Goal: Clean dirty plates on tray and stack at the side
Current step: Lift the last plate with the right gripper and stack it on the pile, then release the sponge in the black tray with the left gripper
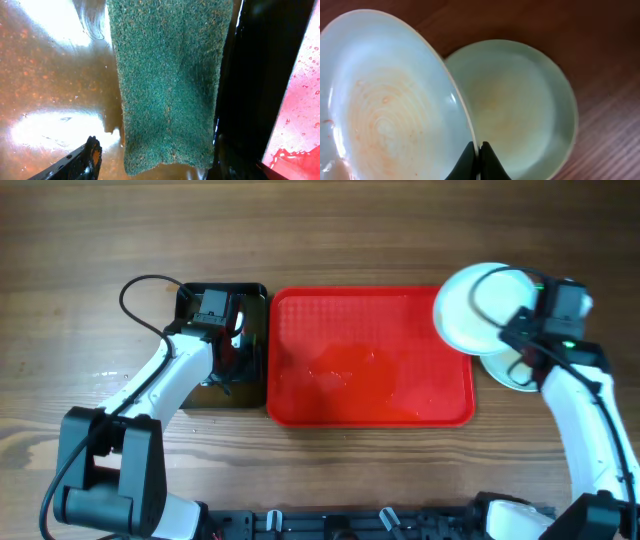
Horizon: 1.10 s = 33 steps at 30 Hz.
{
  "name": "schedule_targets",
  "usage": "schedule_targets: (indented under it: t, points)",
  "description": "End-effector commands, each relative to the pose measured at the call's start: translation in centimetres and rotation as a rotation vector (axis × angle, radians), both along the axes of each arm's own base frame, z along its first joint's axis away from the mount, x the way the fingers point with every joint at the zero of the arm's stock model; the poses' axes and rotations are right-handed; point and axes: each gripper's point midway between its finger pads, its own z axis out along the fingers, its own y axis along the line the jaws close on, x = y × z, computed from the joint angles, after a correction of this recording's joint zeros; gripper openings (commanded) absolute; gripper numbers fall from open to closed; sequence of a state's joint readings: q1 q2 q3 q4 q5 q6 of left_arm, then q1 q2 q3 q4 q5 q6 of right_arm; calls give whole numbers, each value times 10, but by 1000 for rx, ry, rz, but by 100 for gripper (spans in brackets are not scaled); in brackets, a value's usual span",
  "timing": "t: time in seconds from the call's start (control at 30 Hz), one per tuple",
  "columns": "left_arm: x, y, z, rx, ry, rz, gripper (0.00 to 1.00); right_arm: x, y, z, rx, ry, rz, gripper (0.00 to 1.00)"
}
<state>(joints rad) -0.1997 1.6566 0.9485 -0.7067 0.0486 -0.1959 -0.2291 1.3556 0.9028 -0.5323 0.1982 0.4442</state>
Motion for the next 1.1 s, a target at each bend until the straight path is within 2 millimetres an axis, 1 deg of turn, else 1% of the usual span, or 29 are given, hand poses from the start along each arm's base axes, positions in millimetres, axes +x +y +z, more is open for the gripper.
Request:
schedule_targets:
  t: [0.0, 0.07, 0.1, 0.2, 0.27, 0.33, 0.37, 0.4, 0.43, 0.47, 0.5, 0.57, 0.6, 0.63, 0.67, 0.7, 0.77, 0.83, 0.9, 0.93, 1.0, 1.07]
  points:
    - [5, 4, 3, 13, -18, 3, 73, -19, -23, -16, 147, -8, -125, 4]
    - [5, 4, 3, 13, -18, 3, 73, -33, -44, -26, 165, 21, -198, 4]
    - [5, 3, 3, 13, -18, 3, 73, -38, -50, -30, 171, 37, -222, 4]
    - [5, 4, 3, 13, -18, 3, 73, -47, -59, -41, 188, 74, -262, 5]
    - [5, 4, 3, 14, -18, 3, 76, -48, -61, -42, 189, 76, -269, 22]
    - [5, 4, 3, 14, -19, 3, 86, -48, -61, -43, 191, 78, -268, 40]
    - [6, 3, 3, 13, -21, 3, 90, -46, -57, -43, 203, 74, -248, 44]
    - [6, 3, 3, 13, -22, 4, 92, -43, -53, -43, 216, 72, -200, 45]
    - [7, 3, 5, 12, -27, 4, 96, -36, -41, -42, 256, 55, -118, 46]
    - [10, 3, 9, 7, -45, 12, 100, -26, -22, -39, 326, 19, 5, 47]
    - [13, 2, 13, 1, -64, 28, 100, -21, -10, -36, 369, -2, 66, 48]
    - [22, 3, 27, -13, -128, 69, 100, -13, 11, -32, 412, -25, 169, 57]
    - [28, 4, 37, -27, -171, 94, 100, -9, 25, -29, 418, -27, 233, 65]
    - [33, 6, 47, -41, -207, 124, 100, -5, 36, -27, 407, -22, 283, 70]
    - [38, 9, 56, -57, -243, 165, 100, 0, 52, -22, 388, -13, 364, 80]
    - [41, 11, 61, -66, -261, 192, 100, 5, 67, -18, 365, -8, 443, 99]
    - [43, 18, 67, -81, -278, 262, 100, 13, 99, -7, 296, 21, 587, 100]
    - [42, 22, 69, -81, -280, 273, 100, 19, 128, 8, 189, 54, 734, 100]
    - [34, 23, 72, -77, -263, 275, 100, 16, 146, 19, 136, 95, 795, 99]
    - [28, 24, 73, -73, -246, 278, 100, 12, 155, 23, 138, 108, 824, 99]
    - [8, 26, 79, -63, -206, 283, 100, 1, 167, 26, 147, 126, 853, 99]
    - [-21, 31, 88, -44, -154, 303, 100, -10, 173, 31, 167, 134, 862, 100]
